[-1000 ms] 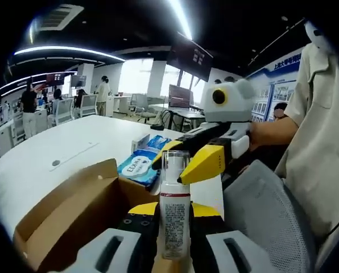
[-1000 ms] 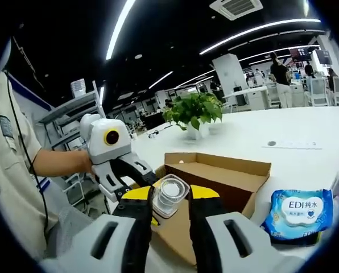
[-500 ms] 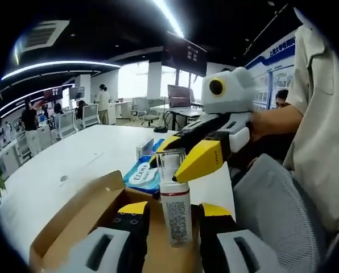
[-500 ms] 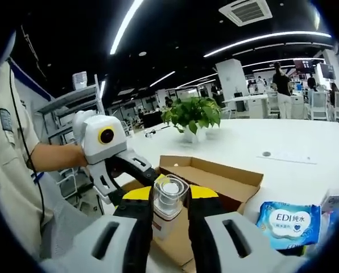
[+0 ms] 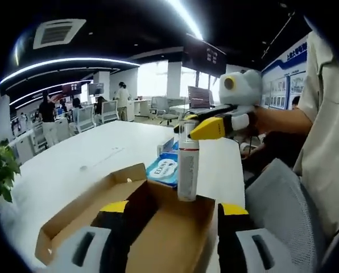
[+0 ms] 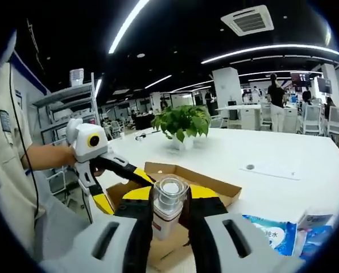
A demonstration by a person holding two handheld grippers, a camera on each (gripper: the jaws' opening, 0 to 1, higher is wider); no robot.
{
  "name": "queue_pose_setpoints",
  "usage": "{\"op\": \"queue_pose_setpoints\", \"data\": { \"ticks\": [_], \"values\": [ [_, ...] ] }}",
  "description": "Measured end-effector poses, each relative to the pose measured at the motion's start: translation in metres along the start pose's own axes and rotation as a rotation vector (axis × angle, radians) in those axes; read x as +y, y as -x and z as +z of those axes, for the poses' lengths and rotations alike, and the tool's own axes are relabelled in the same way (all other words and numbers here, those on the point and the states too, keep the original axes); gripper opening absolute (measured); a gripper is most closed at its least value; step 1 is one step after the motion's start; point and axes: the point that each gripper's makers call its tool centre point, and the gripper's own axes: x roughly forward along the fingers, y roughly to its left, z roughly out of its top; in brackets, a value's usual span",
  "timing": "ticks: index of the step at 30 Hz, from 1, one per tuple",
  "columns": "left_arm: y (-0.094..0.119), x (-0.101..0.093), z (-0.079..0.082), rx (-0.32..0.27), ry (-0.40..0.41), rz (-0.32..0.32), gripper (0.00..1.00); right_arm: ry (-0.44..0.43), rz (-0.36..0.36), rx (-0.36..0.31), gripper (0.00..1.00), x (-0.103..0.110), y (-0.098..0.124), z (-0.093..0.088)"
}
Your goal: Operate the shoe box by opening the lid, removing the specified soft item, and placing it in the target area until the item is outside and the box remains undamaged.
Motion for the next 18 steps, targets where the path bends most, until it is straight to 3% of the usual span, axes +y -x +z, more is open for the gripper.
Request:
{"op": "queue_pose_setpoints", "data": {
  "ticks": [8,18],
  "values": [
    [0.019,0.018,-0.002,-0.008,0.033,0.072,0.76,0.042,-0.049,-0.004,0.20,-0.032,0.011,0.009],
    [0.044,0.028,-0.010,0.008,0.046,0.148,0.86,0.101,-0.094,0.011,0.20,-0.069,0.010,0.010]
  ]
}}
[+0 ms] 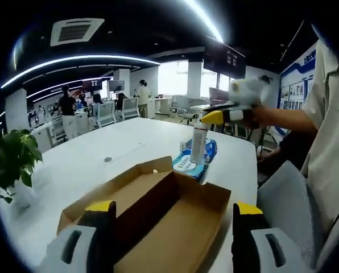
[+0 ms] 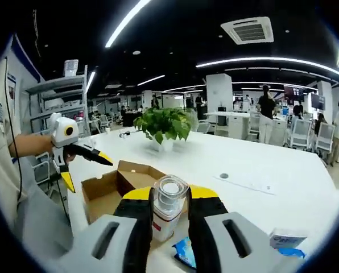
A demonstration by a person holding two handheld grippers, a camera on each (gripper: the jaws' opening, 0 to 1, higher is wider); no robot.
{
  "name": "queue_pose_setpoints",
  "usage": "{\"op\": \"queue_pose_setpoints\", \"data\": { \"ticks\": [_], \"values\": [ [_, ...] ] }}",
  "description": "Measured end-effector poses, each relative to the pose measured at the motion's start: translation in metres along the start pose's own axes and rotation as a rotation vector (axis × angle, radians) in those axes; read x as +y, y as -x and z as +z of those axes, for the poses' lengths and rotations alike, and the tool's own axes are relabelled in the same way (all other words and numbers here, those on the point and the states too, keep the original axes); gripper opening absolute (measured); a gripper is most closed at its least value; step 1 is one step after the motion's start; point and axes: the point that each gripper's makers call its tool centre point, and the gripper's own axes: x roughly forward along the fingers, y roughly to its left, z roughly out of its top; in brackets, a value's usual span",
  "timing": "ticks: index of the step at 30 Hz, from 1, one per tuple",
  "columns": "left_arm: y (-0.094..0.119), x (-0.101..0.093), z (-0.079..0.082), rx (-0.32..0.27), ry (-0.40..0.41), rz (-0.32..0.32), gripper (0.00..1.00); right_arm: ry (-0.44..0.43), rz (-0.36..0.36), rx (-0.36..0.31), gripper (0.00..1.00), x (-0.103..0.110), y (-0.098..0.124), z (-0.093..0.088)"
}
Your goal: Operate the shoe box by opening the lid, removing the specified soft item, and placing it in the target area until the item is outside and the box remains undamaged.
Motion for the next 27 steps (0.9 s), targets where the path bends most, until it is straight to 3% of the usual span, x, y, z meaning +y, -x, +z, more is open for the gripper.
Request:
{"op": "queue_pose_setpoints", "data": {
  "ticks": [12,27],
  "values": [
    [0.027,0.015,-0.010,-0.008,0.054,0.105,0.93,0.068,-0.024,0.052,0.20,-0.041,-0.020,-0.014],
    [0.058,0.035,-0.028,0.009,0.095,0.199,0.93,0.089,-0.111,0.109,0.20,-0.094,-0.045,-0.034]
  ]
}}
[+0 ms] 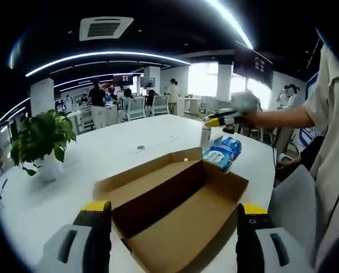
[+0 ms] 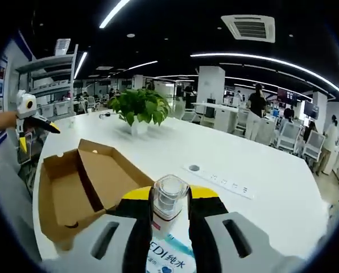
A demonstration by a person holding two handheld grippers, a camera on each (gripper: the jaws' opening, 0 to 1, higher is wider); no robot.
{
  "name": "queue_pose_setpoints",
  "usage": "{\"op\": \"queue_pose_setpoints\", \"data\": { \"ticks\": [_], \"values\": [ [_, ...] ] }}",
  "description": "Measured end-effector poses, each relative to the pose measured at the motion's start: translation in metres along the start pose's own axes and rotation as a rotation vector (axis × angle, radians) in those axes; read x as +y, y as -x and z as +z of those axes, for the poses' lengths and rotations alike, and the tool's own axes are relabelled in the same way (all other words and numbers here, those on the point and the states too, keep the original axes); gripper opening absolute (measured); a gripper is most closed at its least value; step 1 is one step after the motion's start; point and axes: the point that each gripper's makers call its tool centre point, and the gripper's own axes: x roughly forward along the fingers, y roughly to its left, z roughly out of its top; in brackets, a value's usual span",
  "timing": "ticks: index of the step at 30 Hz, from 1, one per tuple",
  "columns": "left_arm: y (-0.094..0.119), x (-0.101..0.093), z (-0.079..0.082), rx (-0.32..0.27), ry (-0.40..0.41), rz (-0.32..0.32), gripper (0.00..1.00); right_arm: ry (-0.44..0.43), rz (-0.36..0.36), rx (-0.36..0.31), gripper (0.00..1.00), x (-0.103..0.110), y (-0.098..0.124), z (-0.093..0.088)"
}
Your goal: Operate the shoe box by opening the lid, removing the specified soft item, and placing it in the target area until the item is outside and the box remains undamaged.
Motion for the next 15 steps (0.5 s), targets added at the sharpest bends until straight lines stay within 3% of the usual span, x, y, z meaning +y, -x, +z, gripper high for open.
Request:
{"op": "queue_pose_setpoints", "data": {
  "ticks": [7,15],
  "values": [
    [0.008,0.009,-0.007,0.011,0.013,0.029,0.93,0.055,-0.031,0.050,0.20,-0.020,-0.018,-0.020],
    [0.010,0.007,-0.014,0.017,0.039,0.047,0.91,0.105,-0.021,0.128,0.21,-0.024,-0.028,-0.044]
  ]
}}
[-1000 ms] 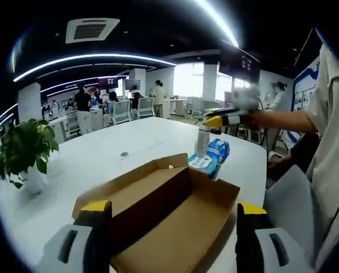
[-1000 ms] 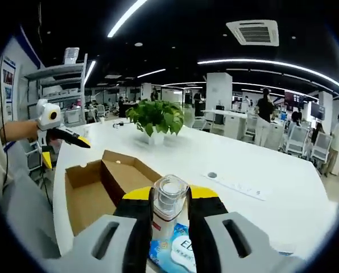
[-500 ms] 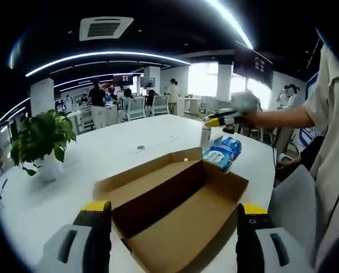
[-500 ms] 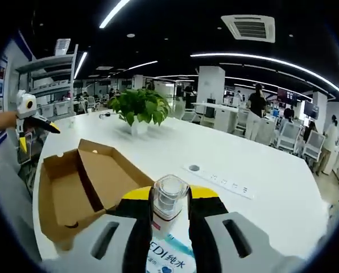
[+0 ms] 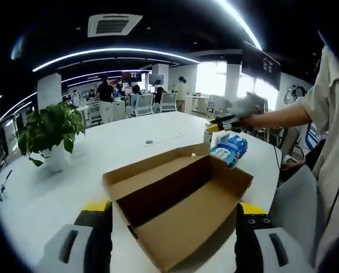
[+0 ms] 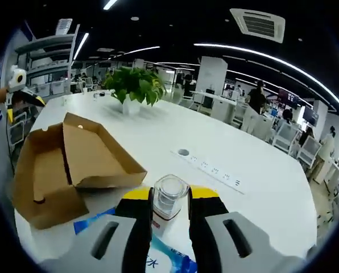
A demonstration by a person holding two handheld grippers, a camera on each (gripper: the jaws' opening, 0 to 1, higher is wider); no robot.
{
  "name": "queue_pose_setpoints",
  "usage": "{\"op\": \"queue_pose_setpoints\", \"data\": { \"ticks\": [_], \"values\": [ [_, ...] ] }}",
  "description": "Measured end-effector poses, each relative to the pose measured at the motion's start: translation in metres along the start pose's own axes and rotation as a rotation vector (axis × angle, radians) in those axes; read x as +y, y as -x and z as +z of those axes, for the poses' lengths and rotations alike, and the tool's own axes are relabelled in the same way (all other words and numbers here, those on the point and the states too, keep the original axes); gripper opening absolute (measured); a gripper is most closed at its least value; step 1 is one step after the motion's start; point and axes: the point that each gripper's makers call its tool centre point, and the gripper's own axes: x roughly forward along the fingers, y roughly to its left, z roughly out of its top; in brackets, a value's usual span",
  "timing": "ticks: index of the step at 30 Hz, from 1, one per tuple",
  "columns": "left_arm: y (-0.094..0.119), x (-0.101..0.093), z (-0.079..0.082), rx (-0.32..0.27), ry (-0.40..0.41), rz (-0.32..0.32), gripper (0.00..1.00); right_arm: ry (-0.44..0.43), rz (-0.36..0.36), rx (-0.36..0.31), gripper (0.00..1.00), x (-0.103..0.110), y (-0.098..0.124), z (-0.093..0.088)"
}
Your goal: Operate the shoe box by opening the lid, removing the specified soft item, and placing it in the target area until the item is outside and the box remains undamaged.
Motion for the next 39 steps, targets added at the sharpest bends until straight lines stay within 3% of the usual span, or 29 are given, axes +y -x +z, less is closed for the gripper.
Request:
{"op": "queue_pose_setpoints", "data": {
  "ticks": [8,13,21,30,39],
  "values": [
    [-0.002,-0.005,-0.009,0.018,0.008,0.003,0.90,0.027,-0.011,0.059,0.21,-0.012,-0.006,-0.019],
    [-0.003,-0.006,-0.012,0.019,0.016,0.010,0.89,0.041,-0.018,0.061,0.21,-0.017,-0.006,-0.027],
    [-0.001,-0.010,-0.018,0.022,0.026,0.016,0.87,0.001,-0.068,0.021,0.21,-0.023,-0.001,-0.030],
    [-0.003,-0.013,-0.024,0.034,0.034,0.013,0.86,0.000,-0.083,-0.007,0.21,-0.013,0.008,-0.033],
    [-0.003,-0.009,-0.026,0.049,0.024,0.019,0.84,0.021,-0.068,0.035,0.22,-0.017,0.003,-0.031]
  ]
}}
